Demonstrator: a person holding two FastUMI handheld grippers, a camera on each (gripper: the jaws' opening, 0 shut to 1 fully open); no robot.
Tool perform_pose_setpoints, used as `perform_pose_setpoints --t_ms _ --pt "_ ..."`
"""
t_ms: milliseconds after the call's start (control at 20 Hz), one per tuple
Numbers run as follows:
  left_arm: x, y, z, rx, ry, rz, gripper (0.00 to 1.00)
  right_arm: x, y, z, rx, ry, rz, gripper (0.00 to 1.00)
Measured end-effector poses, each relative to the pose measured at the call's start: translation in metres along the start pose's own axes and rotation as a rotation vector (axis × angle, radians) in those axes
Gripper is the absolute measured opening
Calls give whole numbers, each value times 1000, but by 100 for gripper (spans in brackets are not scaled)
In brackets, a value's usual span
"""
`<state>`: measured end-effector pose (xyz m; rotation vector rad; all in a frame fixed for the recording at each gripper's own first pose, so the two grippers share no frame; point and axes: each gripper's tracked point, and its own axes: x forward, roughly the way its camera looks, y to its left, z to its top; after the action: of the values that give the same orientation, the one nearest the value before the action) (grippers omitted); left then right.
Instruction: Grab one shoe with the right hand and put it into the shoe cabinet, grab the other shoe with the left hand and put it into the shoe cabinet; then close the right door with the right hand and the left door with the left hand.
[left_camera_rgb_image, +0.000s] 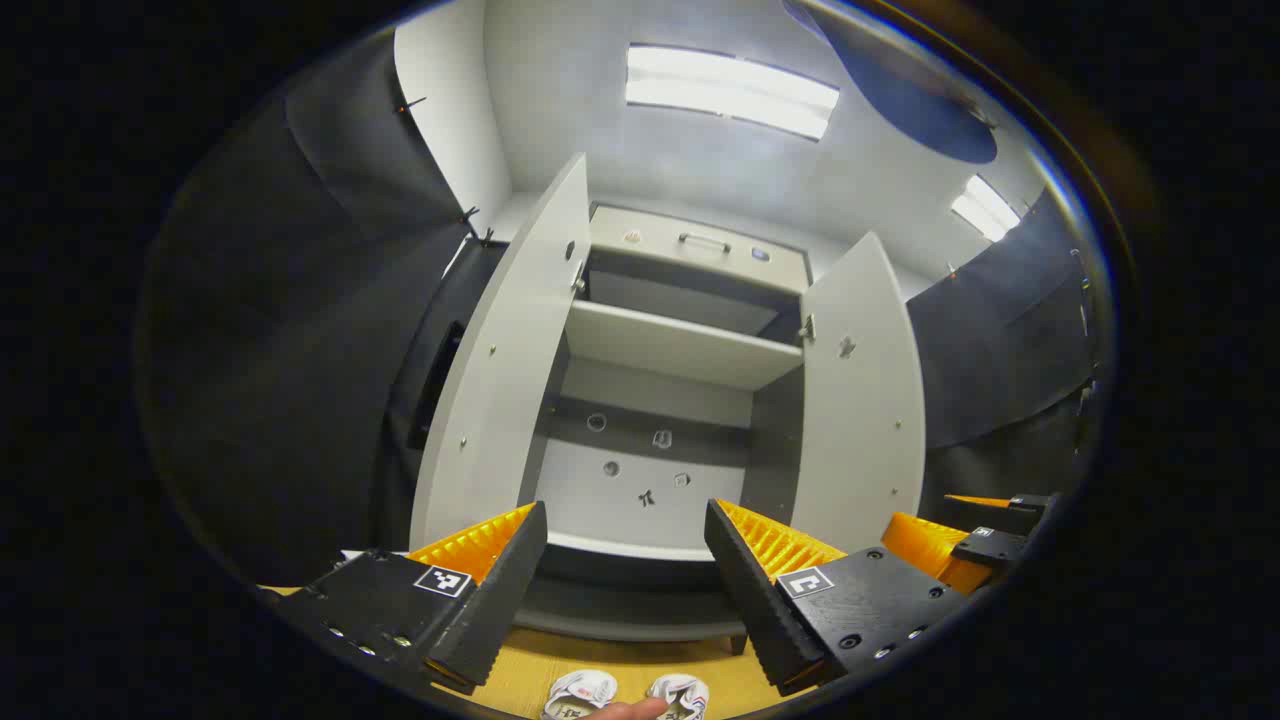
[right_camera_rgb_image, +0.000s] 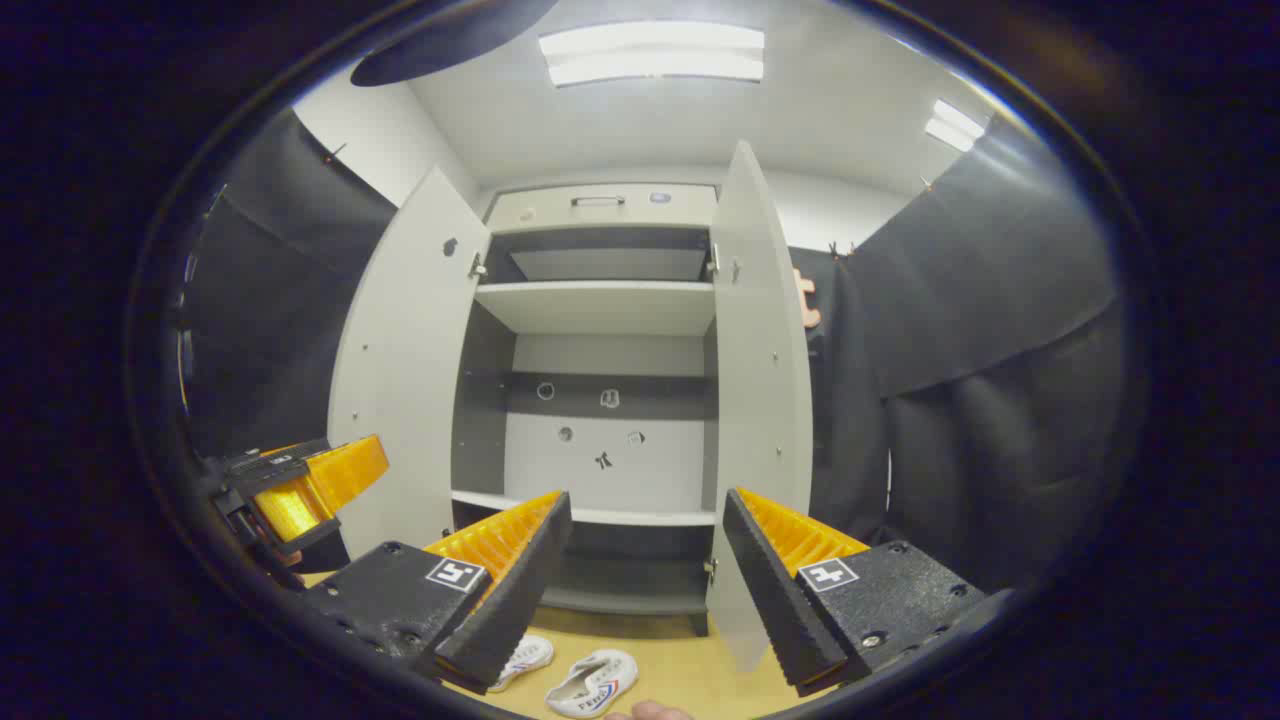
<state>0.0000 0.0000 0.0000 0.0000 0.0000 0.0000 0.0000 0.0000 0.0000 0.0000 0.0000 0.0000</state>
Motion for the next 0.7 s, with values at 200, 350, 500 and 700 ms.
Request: perform_pose_setpoints --t_ms 200,350,500,700 --pt "8 6 -26 100 79 17 95 0 -7 -28 29 103 -1 99" --pt "6 3 -32 90 90 -2 95 -2 -14 -27 8 89 -22 99" --pt "4 4 -36 104 102 7 95 -4 -13 -23 6 78 -18 99" --pt "5 10 -39 99 109 19 95 -5 -13 -23 8 76 -22 99"
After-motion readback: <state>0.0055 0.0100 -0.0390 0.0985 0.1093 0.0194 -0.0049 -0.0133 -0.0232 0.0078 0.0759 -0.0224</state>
